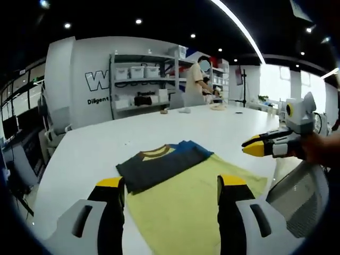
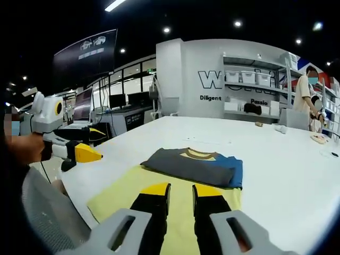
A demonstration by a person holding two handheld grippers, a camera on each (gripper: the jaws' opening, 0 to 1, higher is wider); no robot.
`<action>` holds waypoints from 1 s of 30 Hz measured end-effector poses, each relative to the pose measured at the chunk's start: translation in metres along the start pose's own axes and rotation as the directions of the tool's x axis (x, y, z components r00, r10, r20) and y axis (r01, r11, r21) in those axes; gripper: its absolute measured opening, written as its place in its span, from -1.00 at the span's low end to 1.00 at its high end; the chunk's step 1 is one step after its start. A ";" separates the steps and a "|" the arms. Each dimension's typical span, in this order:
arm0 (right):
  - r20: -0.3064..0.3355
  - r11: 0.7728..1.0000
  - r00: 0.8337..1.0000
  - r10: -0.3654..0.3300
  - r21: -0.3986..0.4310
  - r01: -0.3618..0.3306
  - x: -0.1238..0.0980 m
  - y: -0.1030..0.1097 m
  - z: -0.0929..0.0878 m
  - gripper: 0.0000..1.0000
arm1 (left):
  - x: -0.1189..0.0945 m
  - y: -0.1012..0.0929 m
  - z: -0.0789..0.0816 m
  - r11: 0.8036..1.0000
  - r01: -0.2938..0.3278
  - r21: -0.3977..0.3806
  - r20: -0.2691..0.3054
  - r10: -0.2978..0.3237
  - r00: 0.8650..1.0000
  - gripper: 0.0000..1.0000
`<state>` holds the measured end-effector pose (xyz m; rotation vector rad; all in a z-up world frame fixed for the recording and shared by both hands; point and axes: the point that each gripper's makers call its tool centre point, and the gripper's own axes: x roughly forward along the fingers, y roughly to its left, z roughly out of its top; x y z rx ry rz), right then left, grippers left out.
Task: Fold the garment on the visible template until the final outline fits inside the template.
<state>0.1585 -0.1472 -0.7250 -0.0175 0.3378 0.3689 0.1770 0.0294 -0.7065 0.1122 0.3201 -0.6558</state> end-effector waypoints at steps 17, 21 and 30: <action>-0.050 0.998 0.997 -0.050 0.021 0.051 -0.005 -0.012 -0.009 0.22 | -0.018 -0.005 -0.022 0.999 0.021 -0.049 -0.053 -0.024 0.998 0.28; -0.042 0.994 0.996 -0.078 0.073 0.081 -0.010 -0.022 -0.006 0.45 | -0.019 -0.005 -0.023 0.998 0.025 -0.053 -0.056 -0.028 0.998 0.28; -0.050 0.988 0.992 -0.114 0.100 0.118 -0.022 -0.038 -0.006 0.63 | -0.019 -0.007 -0.027 0.996 0.044 -0.077 -0.069 -0.049 0.996 0.29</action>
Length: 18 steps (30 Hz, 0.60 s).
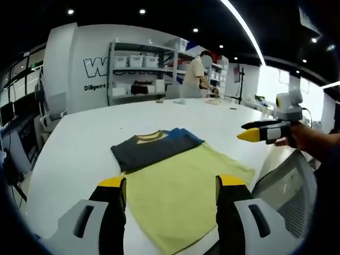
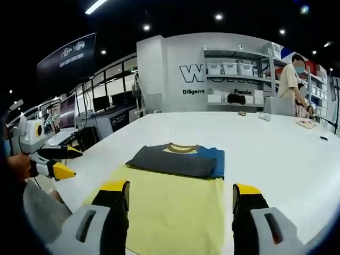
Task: Fold the garment on the visible template until the final outline fits inside the template.
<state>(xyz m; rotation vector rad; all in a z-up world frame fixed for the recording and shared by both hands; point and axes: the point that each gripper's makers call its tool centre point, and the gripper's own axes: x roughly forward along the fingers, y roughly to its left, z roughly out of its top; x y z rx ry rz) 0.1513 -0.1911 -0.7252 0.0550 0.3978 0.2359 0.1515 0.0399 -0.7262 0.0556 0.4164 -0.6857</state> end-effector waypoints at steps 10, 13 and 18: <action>-0.087 1.000 0.996 -0.014 0.015 0.015 -0.008 -0.009 -0.024 0.59 | -0.006 -0.005 -0.014 1.000 0.015 -0.006 -0.079 -0.015 0.997 0.29; -0.125 1.000 0.992 -0.008 0.015 0.010 -0.009 -0.010 -0.033 0.57 | -0.007 -0.004 -0.021 1.000 0.014 -0.012 -0.114 -0.016 0.993 0.29; -0.223 1.000 0.975 0.000 0.029 0.007 -0.011 -0.013 -0.057 0.56 | -0.008 -0.003 -0.036 0.998 0.023 -0.055 -0.184 -0.032 0.982 0.28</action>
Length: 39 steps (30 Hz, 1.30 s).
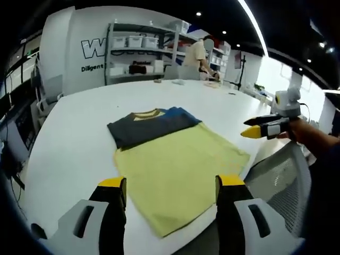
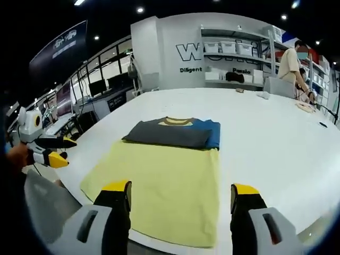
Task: Fold the garment on the visible template until the final outline fits inside the template.
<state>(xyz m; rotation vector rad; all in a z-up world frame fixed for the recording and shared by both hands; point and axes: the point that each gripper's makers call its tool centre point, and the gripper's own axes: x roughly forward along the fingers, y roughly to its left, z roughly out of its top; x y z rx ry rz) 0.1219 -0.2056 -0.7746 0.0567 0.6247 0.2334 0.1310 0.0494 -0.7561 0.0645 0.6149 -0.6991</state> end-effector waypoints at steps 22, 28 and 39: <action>-0.260 1.000 0.966 0.009 -0.002 -0.010 0.005 -0.014 -0.064 0.38 | 0.014 0.012 -0.084 0.995 0.004 -0.099 -0.327 -0.036 0.944 0.02; -0.295 1.000 0.955 0.019 0.020 -0.014 0.003 -0.018 -0.072 0.26 | 0.014 0.018 -0.100 0.993 -0.013 -0.118 -0.378 -0.033 0.925 -0.10; -0.352 0.998 0.936 0.014 0.056 0.006 0.003 -0.033 -0.091 -0.03 | 0.017 0.018 -0.108 0.991 -0.009 -0.136 -0.401 -0.047 0.915 -0.20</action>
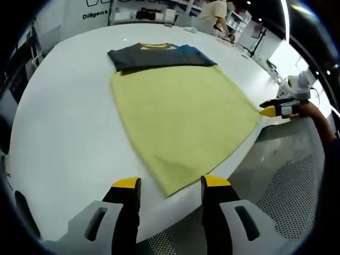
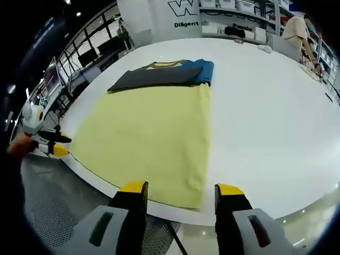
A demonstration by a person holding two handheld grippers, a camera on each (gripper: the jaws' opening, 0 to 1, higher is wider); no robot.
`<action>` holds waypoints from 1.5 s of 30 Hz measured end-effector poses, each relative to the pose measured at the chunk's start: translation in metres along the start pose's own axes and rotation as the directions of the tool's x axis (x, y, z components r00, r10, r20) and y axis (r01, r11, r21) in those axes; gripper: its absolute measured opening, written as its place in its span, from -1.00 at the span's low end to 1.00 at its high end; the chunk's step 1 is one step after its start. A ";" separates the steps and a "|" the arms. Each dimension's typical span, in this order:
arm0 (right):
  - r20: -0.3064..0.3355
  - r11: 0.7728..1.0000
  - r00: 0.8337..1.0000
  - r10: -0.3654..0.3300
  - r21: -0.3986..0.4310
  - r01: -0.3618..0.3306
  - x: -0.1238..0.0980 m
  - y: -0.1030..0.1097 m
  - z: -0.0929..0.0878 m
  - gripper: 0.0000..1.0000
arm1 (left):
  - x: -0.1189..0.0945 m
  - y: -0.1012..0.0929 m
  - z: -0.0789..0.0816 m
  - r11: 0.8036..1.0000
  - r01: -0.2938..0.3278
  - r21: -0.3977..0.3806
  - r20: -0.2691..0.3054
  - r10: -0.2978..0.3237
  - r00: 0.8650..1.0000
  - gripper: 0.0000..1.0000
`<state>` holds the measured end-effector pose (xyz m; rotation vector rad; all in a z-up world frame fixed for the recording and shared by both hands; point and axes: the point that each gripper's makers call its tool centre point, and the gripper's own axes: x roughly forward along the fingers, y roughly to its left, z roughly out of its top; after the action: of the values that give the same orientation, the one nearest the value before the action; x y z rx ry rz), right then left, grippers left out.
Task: Fold the garment on the visible template until the final outline fits inside the template.
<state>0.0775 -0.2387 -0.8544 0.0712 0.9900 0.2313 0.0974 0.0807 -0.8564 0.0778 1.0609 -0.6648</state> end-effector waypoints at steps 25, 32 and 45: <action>-0.043 1.000 0.999 0.015 0.005 -0.015 0.003 -0.002 -0.014 -0.50 | 0.006 0.003 0.000 1.000 -0.012 0.012 -0.034 0.012 0.999 -0.73; -0.042 1.000 0.999 0.007 0.007 -0.007 0.001 -0.006 -0.017 -0.52 | 0.004 0.006 -0.004 1.000 -0.016 0.026 -0.054 0.018 0.998 -1.00; -0.048 0.999 0.998 -0.027 -0.033 0.026 0.000 -0.016 -0.019 -0.96 | 0.003 0.006 -0.008 0.999 -0.013 0.036 -0.072 0.016 0.997 -1.00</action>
<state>0.0643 -0.2547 -0.8676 0.0229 1.0344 0.2254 0.0953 0.0867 -0.8642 0.1409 1.1175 -0.6720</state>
